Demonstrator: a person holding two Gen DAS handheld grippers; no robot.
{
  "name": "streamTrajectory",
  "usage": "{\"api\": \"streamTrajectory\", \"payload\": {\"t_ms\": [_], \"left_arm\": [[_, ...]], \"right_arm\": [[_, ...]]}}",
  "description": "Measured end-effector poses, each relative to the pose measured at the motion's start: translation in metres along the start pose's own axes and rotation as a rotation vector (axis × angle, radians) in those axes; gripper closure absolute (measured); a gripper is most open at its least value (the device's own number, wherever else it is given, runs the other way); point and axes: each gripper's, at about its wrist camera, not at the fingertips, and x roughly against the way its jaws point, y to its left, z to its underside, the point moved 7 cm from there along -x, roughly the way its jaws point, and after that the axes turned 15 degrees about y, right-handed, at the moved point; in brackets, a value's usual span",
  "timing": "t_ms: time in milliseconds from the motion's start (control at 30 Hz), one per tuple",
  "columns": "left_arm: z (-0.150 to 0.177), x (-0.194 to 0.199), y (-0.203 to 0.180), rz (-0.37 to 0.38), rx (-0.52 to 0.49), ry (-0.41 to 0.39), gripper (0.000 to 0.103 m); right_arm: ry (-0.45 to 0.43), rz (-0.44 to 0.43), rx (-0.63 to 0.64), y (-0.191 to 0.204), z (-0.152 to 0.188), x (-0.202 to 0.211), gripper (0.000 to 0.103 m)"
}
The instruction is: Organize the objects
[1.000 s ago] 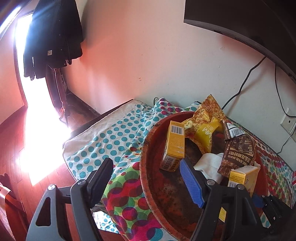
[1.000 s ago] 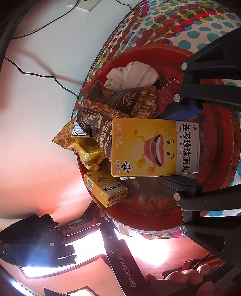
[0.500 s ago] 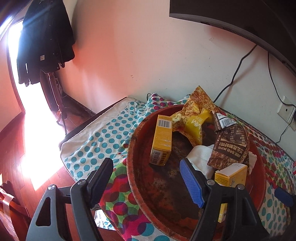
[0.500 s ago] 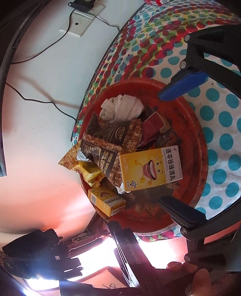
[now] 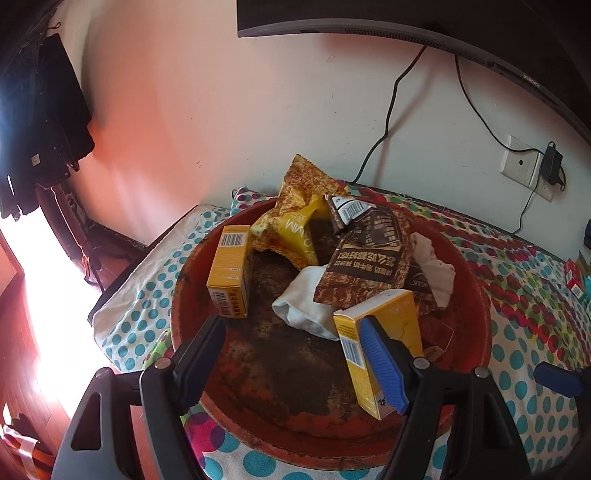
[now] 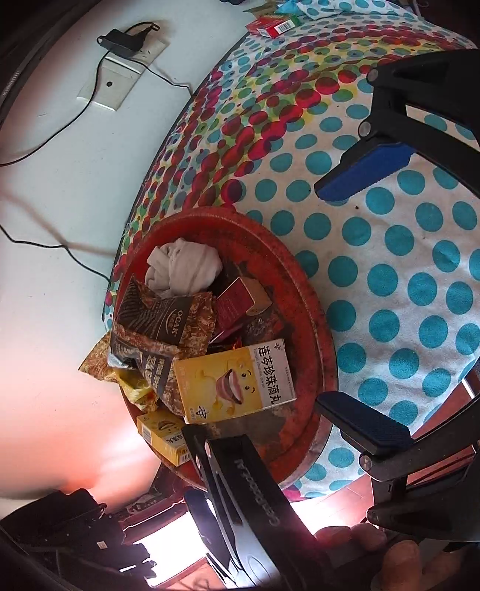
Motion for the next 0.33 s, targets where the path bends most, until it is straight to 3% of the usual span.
{"api": "streamTrajectory", "payload": {"t_ms": [333], "left_arm": [[0.0, 0.012, -0.005, -0.008, -0.042, -0.014, 0.026]], "right_arm": [[-0.005, 0.006, -0.007, -0.006, -0.003, 0.004, 0.001]]}}
